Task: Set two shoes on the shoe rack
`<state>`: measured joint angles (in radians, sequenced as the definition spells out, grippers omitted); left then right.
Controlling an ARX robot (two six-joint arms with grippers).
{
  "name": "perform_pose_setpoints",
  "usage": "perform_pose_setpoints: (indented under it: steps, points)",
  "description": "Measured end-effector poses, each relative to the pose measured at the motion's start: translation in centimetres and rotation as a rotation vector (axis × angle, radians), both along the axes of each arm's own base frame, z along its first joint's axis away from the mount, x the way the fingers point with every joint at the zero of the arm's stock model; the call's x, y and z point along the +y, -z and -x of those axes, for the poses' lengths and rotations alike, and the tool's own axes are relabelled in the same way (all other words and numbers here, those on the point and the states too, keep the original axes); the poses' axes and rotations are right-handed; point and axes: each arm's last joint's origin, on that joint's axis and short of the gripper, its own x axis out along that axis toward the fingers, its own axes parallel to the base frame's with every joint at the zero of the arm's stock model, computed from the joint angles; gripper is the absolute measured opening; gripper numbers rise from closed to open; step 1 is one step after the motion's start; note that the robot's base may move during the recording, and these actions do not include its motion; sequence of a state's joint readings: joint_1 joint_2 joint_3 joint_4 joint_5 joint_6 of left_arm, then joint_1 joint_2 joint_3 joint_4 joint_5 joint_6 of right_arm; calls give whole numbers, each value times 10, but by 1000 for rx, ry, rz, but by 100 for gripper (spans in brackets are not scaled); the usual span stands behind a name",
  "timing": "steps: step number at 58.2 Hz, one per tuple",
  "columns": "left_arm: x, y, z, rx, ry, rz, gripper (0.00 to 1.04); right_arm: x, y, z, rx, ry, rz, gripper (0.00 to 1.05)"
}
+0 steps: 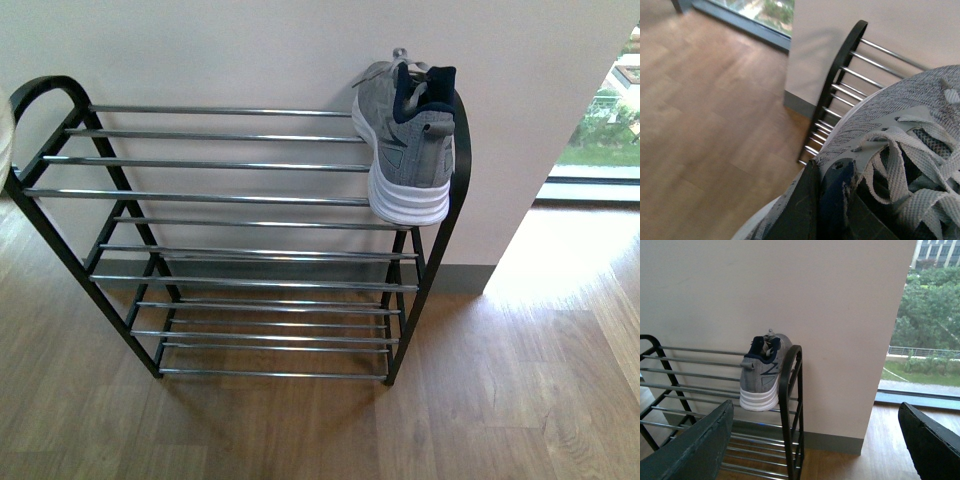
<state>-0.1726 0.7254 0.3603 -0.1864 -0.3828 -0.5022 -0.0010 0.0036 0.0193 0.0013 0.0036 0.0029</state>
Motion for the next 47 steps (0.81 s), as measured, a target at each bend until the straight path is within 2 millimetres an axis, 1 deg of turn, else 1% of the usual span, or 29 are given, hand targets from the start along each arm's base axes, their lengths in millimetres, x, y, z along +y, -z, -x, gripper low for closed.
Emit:
perform_pose_setpoints:
  steps: [2,6,7,8,12,15,16,18,20,23,24,25,28,31,35,36,39,43,47]
  points:
    - [-3,-2,-11,4,-7,51,2,0,0,0,0,0,0,95]
    - [-16,-4,-45,62,14,114,2,0,0,0,0,-1,0,95]
    - [-21,-2,-57,95,22,117,2,0,0,0,0,-1,0,95]
    - [-23,-1,-63,110,24,116,2,0,0,0,0,-1,0,95]
    - [-43,4,-102,193,59,112,2,0,0,0,0,-1,0,95]
    - [-54,4,-124,217,81,108,2,0,0,0,0,-1,0,95]
    - [-111,-3,-202,285,253,60,2,0,0,0,0,-1,0,95]
    - [-113,-1,-203,298,266,49,2,0,0,0,0,-1,0,95]
    - [-121,0,-211,336,289,15,2,0,0,0,0,1,0,95]
    - [-144,0,-244,341,351,-44,2,0,0,0,0,-5,0,95]
    - [-153,2,-255,331,370,-55,2,0,0,0,0,-5,0,95]
    - [-162,7,-270,328,384,-74,2,0,0,0,0,-8,0,95]
    - [-175,18,-291,328,402,-114,2,0,0,0,2,-5,0,95]
    - [-181,17,-302,315,408,-120,2,0,0,0,1,-3,0,95]
    - [-187,12,-309,290,433,-106,2,0,0,0,1,-4,0,95]
    - [-189,13,-309,276,433,-99,2,0,0,0,1,-6,0,95]
    - [-193,24,-306,289,459,-76,2,0,0,0,1,-4,0,95]
    - [-199,35,-302,292,428,-50,2,0,0,0,1,-3,0,95]
    - [-207,37,-298,304,427,-27,2,0,0,0,1,-4,0,95]
